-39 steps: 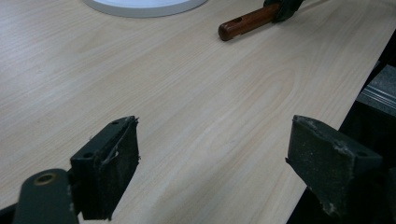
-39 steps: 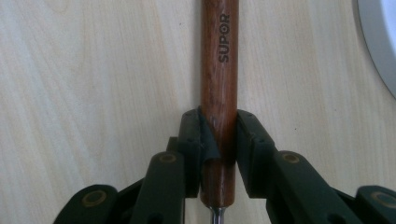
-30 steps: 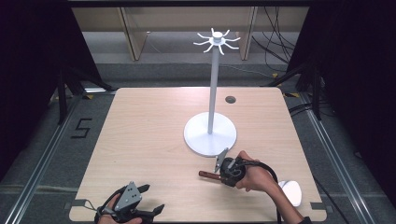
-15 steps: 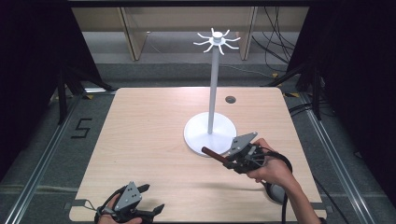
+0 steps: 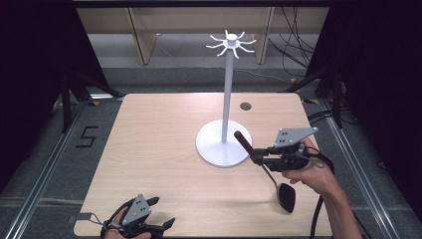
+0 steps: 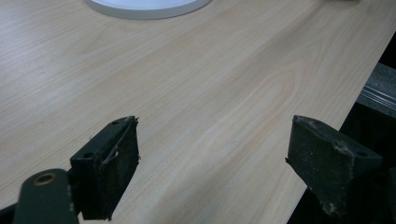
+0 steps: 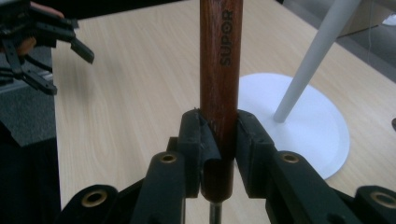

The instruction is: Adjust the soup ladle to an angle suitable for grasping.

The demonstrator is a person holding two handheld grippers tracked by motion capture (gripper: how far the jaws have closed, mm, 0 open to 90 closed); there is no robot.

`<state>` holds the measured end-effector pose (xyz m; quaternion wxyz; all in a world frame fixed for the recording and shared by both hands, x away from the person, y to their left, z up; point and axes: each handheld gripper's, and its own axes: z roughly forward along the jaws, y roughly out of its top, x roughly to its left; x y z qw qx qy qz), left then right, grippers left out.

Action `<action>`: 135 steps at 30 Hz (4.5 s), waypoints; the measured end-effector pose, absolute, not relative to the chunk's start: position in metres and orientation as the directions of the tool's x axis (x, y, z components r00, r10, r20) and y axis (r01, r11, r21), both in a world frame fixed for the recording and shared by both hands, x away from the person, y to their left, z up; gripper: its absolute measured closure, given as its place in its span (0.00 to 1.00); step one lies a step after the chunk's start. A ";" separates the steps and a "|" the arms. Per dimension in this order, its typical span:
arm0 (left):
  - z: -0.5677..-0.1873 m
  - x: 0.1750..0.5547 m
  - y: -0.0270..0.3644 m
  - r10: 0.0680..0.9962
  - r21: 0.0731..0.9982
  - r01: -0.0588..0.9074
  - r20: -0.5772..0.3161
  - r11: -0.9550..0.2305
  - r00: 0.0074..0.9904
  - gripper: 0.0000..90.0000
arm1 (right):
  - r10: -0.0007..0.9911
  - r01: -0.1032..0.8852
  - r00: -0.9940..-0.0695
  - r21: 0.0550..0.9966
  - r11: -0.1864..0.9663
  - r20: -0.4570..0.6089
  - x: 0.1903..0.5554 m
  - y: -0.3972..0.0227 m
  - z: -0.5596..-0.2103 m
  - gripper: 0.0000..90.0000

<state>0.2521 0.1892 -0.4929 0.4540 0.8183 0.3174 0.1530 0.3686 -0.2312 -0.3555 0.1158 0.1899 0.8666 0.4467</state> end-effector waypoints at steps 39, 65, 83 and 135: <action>-0.493 0.253 0.190 0.657 0.834 0.381 -0.031 -0.399 0.754 0.17 | 0.581 0.152 -0.814 0.958 0.244 -0.019 0.375 -0.261 -0.314 0.82; -0.493 0.255 0.193 0.651 0.835 0.356 0.004 -0.420 0.759 0.17 | 0.671 0.146 -0.741 0.971 0.191 -0.021 0.417 -0.242 -0.269 0.82; -0.494 0.251 0.190 0.670 0.839 0.404 -0.065 -0.364 0.740 0.17 | 0.679 0.151 -0.732 0.961 0.232 -0.049 0.436 -0.223 -0.242 0.82; -0.493 0.251 0.191 0.666 0.831 0.406 -0.057 -0.381 0.743 0.17 | 0.699 0.196 -0.716 0.959 0.206 -0.004 0.440 -0.211 -0.249 0.61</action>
